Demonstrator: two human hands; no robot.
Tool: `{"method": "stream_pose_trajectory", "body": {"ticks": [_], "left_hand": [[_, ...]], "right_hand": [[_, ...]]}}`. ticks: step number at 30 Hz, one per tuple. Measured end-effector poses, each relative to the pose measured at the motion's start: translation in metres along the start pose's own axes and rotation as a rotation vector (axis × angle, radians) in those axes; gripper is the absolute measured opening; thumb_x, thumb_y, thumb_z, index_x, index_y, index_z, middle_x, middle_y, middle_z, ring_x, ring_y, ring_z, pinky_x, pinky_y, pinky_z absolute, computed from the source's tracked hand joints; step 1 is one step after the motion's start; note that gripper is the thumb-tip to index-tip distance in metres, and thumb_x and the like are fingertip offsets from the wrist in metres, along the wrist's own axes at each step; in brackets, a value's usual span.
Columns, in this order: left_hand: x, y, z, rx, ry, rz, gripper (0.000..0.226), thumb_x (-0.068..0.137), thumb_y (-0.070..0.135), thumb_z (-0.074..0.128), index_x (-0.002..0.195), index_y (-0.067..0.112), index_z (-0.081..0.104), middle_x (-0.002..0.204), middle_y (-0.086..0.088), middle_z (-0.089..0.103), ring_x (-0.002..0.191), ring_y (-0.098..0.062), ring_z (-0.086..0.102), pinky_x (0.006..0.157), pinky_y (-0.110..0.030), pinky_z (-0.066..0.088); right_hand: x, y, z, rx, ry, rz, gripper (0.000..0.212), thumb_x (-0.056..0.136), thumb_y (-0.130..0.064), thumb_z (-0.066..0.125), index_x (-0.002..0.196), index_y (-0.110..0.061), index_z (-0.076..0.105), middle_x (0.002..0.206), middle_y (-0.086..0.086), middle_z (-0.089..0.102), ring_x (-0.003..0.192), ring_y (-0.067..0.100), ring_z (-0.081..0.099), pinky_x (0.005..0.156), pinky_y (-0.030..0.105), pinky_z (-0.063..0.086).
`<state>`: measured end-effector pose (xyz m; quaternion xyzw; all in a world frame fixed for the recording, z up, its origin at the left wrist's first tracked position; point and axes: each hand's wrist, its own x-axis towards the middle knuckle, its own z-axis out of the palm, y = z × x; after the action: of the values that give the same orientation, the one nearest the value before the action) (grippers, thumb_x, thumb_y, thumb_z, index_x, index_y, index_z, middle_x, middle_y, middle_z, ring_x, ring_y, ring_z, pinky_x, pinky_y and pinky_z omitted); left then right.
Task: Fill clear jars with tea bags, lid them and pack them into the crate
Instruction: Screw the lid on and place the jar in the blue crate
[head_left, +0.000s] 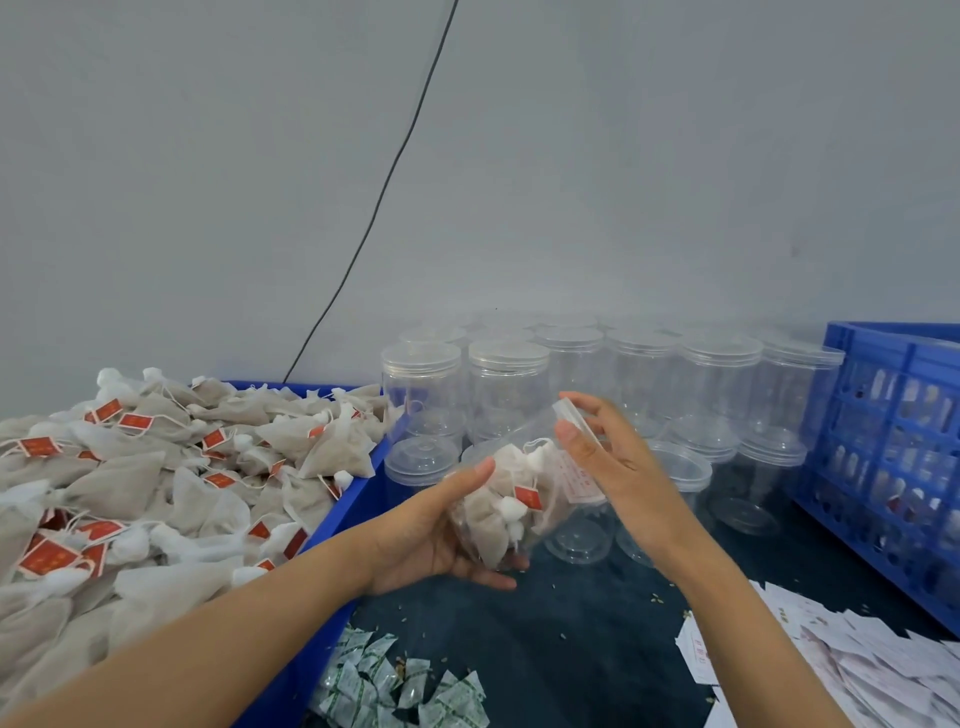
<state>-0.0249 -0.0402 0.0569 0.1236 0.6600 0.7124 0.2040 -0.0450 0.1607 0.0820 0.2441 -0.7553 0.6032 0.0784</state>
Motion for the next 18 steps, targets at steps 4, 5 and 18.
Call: {"method": "stream_pose_trajectory", "body": {"ticks": [4, 5, 18], "left_hand": [[0.0015, 0.0014, 0.0009, -0.057, 0.084, 0.099, 0.110, 0.050, 0.058, 0.087, 0.140, 0.017, 0.037, 0.132, -0.018, 0.057, 0.115, -0.035, 0.061, 0.081, -0.046, 0.058], [0.0015, 0.0014, 0.0011, -0.066, 0.104, 0.120, 0.111, 0.048, 0.057, 0.088, 0.139, 0.019, 0.037, 0.130, -0.017, 0.059, 0.113, -0.033, 0.063, 0.078, -0.045, 0.058], [0.0057, -0.0041, 0.0017, -0.007, 0.163, 0.140, 0.070, 0.074, 0.043, 0.063, 0.136, 0.026, 0.036, 0.129, -0.009, 0.059, 0.107, -0.025, 0.067, 0.077, -0.040, 0.058]], "right_hand": [[0.0025, -0.0007, 0.0068, -0.072, 0.035, -0.030, 0.062, 0.071, -0.070, 0.039, 0.126, -0.042, 0.042, 0.129, -0.011, 0.046, 0.119, 0.008, 0.048, 0.101, 0.038, 0.045], [0.0028, -0.0010, 0.0063, -0.093, 0.035, -0.037, 0.064, 0.070, -0.072, 0.038, 0.127, -0.042, 0.040, 0.129, -0.011, 0.046, 0.119, 0.007, 0.047, 0.101, 0.037, 0.045], [0.0022, 0.0002, -0.0018, -0.192, -0.003, 0.043, 0.069, 0.070, -0.077, 0.028, 0.129, -0.042, 0.034, 0.132, -0.014, 0.038, 0.119, 0.008, 0.041, 0.093, 0.028, 0.035]]}}
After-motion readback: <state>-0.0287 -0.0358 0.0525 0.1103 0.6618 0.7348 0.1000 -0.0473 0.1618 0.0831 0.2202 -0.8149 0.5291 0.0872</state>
